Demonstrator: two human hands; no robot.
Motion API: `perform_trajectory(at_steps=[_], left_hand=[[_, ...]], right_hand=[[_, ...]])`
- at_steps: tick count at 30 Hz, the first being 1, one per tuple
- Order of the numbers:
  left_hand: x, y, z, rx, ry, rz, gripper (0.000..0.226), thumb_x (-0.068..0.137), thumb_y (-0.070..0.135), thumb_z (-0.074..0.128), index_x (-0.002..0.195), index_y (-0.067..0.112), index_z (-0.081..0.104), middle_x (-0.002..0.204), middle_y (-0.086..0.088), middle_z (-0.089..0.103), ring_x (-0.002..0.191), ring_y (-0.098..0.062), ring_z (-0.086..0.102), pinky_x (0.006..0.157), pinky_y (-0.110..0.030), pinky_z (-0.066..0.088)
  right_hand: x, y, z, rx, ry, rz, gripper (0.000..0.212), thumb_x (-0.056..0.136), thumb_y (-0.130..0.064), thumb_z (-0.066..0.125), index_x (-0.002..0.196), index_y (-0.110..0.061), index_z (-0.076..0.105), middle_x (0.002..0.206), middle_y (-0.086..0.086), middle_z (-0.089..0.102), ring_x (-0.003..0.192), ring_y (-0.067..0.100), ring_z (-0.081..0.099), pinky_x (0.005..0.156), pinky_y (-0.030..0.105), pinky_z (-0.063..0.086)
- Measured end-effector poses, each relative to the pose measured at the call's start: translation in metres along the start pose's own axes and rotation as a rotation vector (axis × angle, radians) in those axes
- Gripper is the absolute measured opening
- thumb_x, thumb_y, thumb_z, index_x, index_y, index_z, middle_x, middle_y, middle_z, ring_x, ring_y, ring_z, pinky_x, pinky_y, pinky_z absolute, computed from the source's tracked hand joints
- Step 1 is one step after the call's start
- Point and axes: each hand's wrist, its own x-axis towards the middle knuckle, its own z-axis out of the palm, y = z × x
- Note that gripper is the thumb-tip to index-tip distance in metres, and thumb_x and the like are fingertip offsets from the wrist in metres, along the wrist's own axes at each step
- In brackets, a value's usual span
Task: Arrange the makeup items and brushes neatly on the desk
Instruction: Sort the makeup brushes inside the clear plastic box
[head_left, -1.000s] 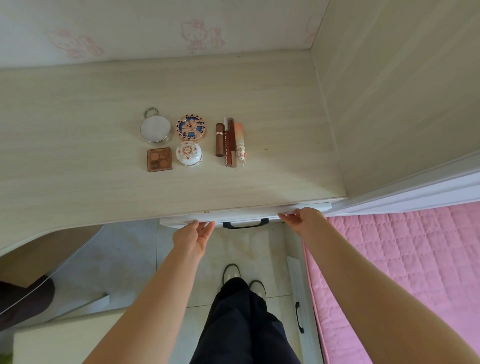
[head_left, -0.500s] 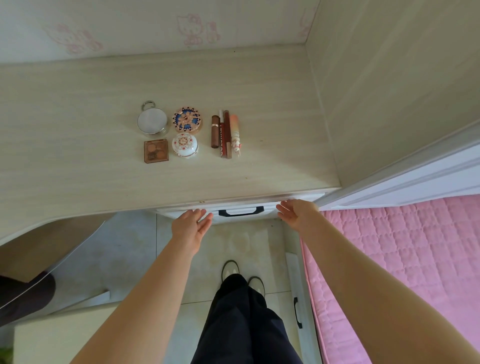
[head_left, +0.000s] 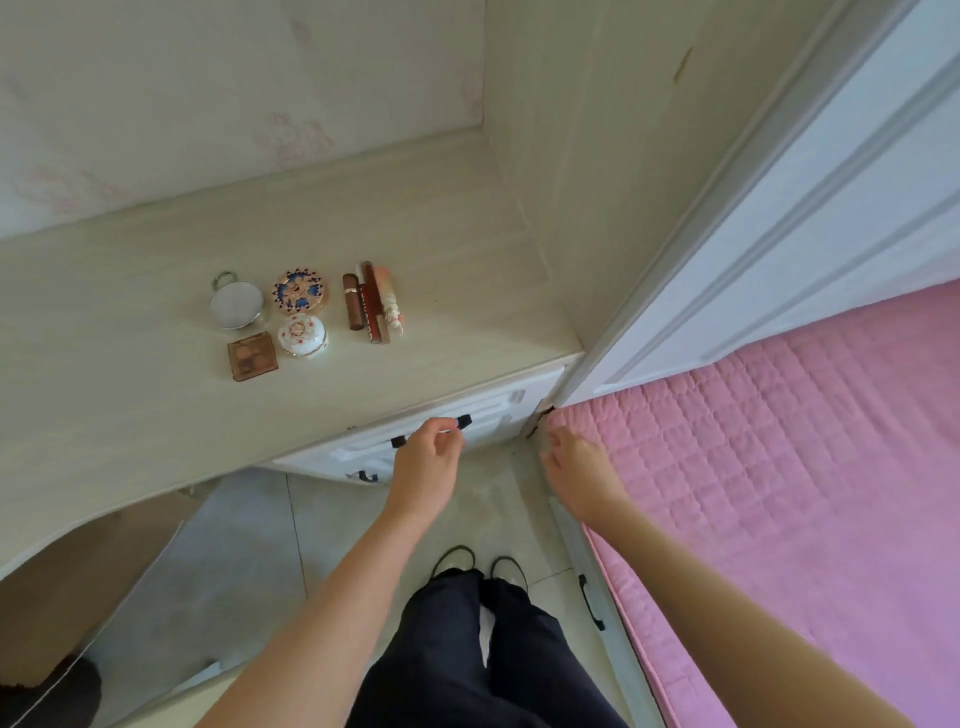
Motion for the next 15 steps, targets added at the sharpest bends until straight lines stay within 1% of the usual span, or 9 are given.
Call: perform_trajectory(at_steps=[3, 5, 7, 9, 10, 12, 15], left_hand=[[-0.009, 0.013, 0.012, 0.187, -0.135, 0.170, 0.028, 0.098, 0.034, 0.044, 0.121, 0.025, 0.057, 0.107, 0.009, 0.063, 0.091, -0.006, 0.057, 0.073, -0.017, 0.039], [-0.014, 0.020, 0.017, 0.329, -0.187, 0.318, 0.030, 0.098, 0.033, 0.043, 0.124, 0.024, 0.055, 0.108, 0.011, 0.061, 0.102, -0.008, 0.055, 0.082, -0.023, 0.043], [-0.019, 0.024, 0.018, 0.488, -0.223, 0.497, 0.032, 0.098, 0.031, 0.044, 0.127, 0.020, 0.054, 0.114, 0.007, 0.061, 0.113, -0.011, 0.052, 0.090, -0.031, 0.046], [-0.022, 0.026, 0.017, 0.609, -0.252, 0.679, 0.035, 0.097, 0.027, 0.047, 0.129, 0.015, 0.054, 0.120, 0.000, 0.062, 0.118, -0.016, 0.050, 0.097, -0.032, 0.044], [-0.023, 0.027, 0.016, 0.657, -0.271, 0.764, 0.036, 0.097, 0.025, 0.049, 0.130, 0.011, 0.054, 0.123, -0.003, 0.062, 0.119, -0.018, 0.050, 0.100, -0.032, 0.042], [-0.027, 0.031, 0.017, 0.718, -0.311, 0.910, 0.038, 0.096, 0.022, 0.050, 0.130, 0.007, 0.054, 0.127, -0.006, 0.060, 0.123, -0.021, 0.049, 0.106, -0.033, 0.037], [-0.042, 0.037, 0.023, 0.738, -0.414, 1.032, 0.041, 0.097, 0.022, 0.049, 0.135, 0.008, 0.050, 0.137, -0.006, 0.053, 0.134, -0.021, 0.040, 0.113, -0.032, 0.028]], right_hand=[[-0.033, 0.008, 0.002, -0.060, 0.046, 0.021, 0.034, 0.097, -0.018, 0.041, 0.128, -0.006, 0.048, 0.118, 0.009, 0.056, 0.112, 0.029, 0.051, 0.085, 0.028, 0.039], [-0.053, 0.009, 0.004, -0.093, 0.121, 0.054, 0.039, 0.098, -0.020, 0.041, 0.135, -0.008, 0.044, 0.127, 0.008, 0.053, 0.119, 0.029, 0.046, 0.091, 0.032, 0.040], [-0.071, 0.007, 0.006, -0.136, 0.213, 0.094, 0.043, 0.099, -0.023, 0.041, 0.139, -0.010, 0.040, 0.135, 0.006, 0.050, 0.126, 0.026, 0.041, 0.098, 0.032, 0.038], [-0.089, 0.004, 0.010, -0.192, 0.282, 0.124, 0.045, 0.099, -0.025, 0.040, 0.141, -0.011, 0.037, 0.137, 0.006, 0.049, 0.129, 0.025, 0.039, 0.103, 0.030, 0.034], [-0.098, 0.002, 0.013, -0.209, 0.297, 0.151, 0.047, 0.100, -0.027, 0.040, 0.143, -0.011, 0.034, 0.139, 0.006, 0.046, 0.132, 0.027, 0.036, 0.108, 0.032, 0.031], [-0.118, -0.003, 0.020, -0.219, 0.299, 0.244, 0.052, 0.101, -0.031, 0.037, 0.147, -0.011, 0.024, 0.148, 0.007, 0.034, 0.141, 0.031, 0.024, 0.115, 0.039, 0.023], [-0.147, -0.007, 0.031, -0.230, 0.317, 0.385, 0.059, 0.101, -0.037, 0.034, 0.150, -0.012, 0.013, 0.156, 0.005, 0.017, 0.145, 0.034, 0.009, 0.118, 0.045, 0.014]])
